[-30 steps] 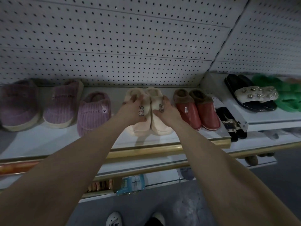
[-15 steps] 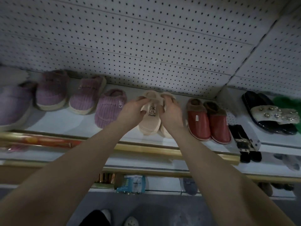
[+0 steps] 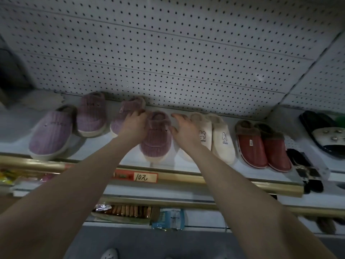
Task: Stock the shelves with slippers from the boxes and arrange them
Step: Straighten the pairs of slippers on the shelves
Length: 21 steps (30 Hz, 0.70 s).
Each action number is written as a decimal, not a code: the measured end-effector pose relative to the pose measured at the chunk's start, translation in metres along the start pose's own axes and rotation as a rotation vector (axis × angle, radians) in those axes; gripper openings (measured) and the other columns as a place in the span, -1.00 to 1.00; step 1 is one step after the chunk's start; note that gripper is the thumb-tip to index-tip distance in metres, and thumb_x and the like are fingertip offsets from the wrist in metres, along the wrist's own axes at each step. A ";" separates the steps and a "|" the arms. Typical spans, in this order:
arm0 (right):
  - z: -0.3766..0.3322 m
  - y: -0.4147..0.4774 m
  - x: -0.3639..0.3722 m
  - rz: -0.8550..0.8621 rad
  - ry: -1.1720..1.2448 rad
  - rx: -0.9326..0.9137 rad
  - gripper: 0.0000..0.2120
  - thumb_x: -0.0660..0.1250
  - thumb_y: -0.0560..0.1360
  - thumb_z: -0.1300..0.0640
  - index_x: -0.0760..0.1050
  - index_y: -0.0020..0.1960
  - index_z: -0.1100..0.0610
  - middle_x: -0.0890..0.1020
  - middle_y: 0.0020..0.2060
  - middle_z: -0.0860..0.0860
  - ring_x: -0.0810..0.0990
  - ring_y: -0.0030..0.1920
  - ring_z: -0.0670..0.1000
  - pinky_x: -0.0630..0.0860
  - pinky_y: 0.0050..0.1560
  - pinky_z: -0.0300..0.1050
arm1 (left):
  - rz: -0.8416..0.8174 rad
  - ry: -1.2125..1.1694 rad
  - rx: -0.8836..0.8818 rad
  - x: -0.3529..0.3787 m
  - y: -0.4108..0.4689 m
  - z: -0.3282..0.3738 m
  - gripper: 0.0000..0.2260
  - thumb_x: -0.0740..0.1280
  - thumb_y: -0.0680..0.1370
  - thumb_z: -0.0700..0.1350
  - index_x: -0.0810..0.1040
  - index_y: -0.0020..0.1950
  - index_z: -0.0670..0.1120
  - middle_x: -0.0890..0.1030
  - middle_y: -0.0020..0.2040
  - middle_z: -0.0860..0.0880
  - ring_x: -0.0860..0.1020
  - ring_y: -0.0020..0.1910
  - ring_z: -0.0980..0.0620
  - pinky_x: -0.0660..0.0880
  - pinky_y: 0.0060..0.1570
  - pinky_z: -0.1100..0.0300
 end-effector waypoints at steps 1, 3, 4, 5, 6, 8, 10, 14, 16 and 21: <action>-0.004 0.001 0.009 -0.041 0.000 0.021 -0.54 0.28 0.57 0.04 0.36 0.45 0.04 0.47 0.37 0.11 0.46 0.32 0.19 0.43 0.26 0.04 | -0.012 0.024 -0.037 -0.004 0.001 -0.012 -0.58 0.19 0.55 -0.01 0.36 0.43 0.08 0.47 0.29 -0.24 0.46 0.19 -0.34 0.46 0.08 -0.13; -0.010 0.003 0.025 -0.115 -0.039 0.060 -0.45 0.28 0.56 0.01 0.27 0.52 0.01 0.42 0.41 0.10 0.44 0.33 0.19 0.42 0.24 0.02 | -0.006 0.021 -0.031 -0.010 0.005 -0.029 -0.48 0.12 0.47 0.07 0.31 0.45 0.06 0.44 0.30 -0.27 0.46 0.19 -0.37 0.50 0.07 -0.20; -0.013 0.004 0.031 -0.142 -0.072 0.071 -0.42 0.27 0.55 -0.01 0.23 0.54 0.00 0.40 0.43 0.09 0.43 0.34 0.20 0.41 0.24 0.02 | -0.003 0.011 -0.001 -0.011 0.007 -0.035 -0.42 0.07 0.43 0.08 0.33 0.45 -0.01 0.44 0.30 -0.28 0.46 0.18 -0.38 0.50 0.07 -0.20; -0.016 0.004 0.035 -0.168 -0.099 0.083 -0.39 0.27 0.55 -0.03 0.19 0.56 0.00 0.38 0.44 0.09 0.42 0.35 0.20 0.39 0.25 0.01 | 0.009 0.007 0.028 -0.009 0.010 -0.043 -0.38 0.03 0.41 0.09 0.35 0.45 -0.07 0.44 0.31 -0.29 0.46 0.18 -0.37 0.50 0.08 -0.19; -0.020 0.005 0.039 -0.189 -0.116 0.090 -0.37 0.27 0.56 -0.06 0.17 0.57 0.01 0.35 0.47 0.09 0.39 0.37 0.21 0.37 0.28 0.00 | 0.008 0.000 0.047 -0.010 0.012 -0.048 -0.37 0.03 0.40 0.08 0.37 0.44 -0.10 0.43 0.33 -0.28 0.45 0.19 -0.37 0.50 0.08 -0.19; -0.026 0.006 0.045 -0.226 -0.118 0.112 -0.35 0.26 0.57 -0.12 0.13 0.57 0.01 0.26 0.52 0.08 0.34 0.42 0.21 0.32 0.34 0.01 | -0.008 -0.029 0.048 -0.012 0.019 -0.059 -0.41 0.16 0.42 0.02 0.35 0.44 -0.11 0.38 0.37 -0.25 0.39 0.24 -0.35 0.51 0.05 -0.21; -0.029 0.009 0.051 -0.236 -0.103 0.133 -0.31 0.30 0.54 -0.16 0.12 0.57 -0.01 0.18 0.55 0.05 0.33 0.44 0.22 0.32 0.35 0.01 | -0.074 -0.014 0.055 -0.007 0.027 -0.068 -0.40 0.30 0.44 -0.02 0.28 0.47 -0.09 0.28 0.45 -0.21 0.31 0.32 -0.33 0.48 0.10 -0.19; -0.031 0.013 0.065 -0.267 -0.056 0.200 -0.18 0.39 0.45 -0.23 0.08 0.57 -0.07 0.08 0.57 0.00 0.34 0.42 0.24 0.36 0.34 0.02 | -0.131 -0.041 0.067 0.003 0.044 -0.080 -0.28 0.30 0.42 0.05 0.18 0.54 -0.10 0.18 0.53 -0.16 0.26 0.36 -0.32 0.41 0.22 -0.16; -0.032 0.013 0.070 -0.282 -0.072 0.226 -0.10 0.41 0.41 -0.30 0.03 0.58 -0.10 0.03 0.58 -0.01 0.30 0.44 0.25 0.34 0.35 0.06 | -0.162 -0.047 0.086 0.006 0.049 -0.082 -0.25 0.34 0.44 0.03 0.12 0.56 -0.08 0.13 0.56 -0.13 0.29 0.32 -0.35 0.40 0.22 -0.16; -0.038 0.004 0.073 -0.361 -0.138 0.257 0.14 0.51 0.27 -0.33 -0.11 0.60 -0.11 -0.09 0.59 0.00 0.21 0.50 0.26 0.30 0.38 0.16 | -0.223 -0.075 0.114 0.008 0.057 -0.078 -0.10 0.41 0.38 0.14 0.04 0.57 -0.13 0.10 0.56 -0.18 0.34 0.32 -0.32 0.32 0.23 -0.03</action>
Point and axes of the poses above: each hand's wrist, its own y-axis towards the middle knuckle, its own x-axis out of the palm, z = x × y, the point moved 9 cm from there along y, towards the middle knuckle
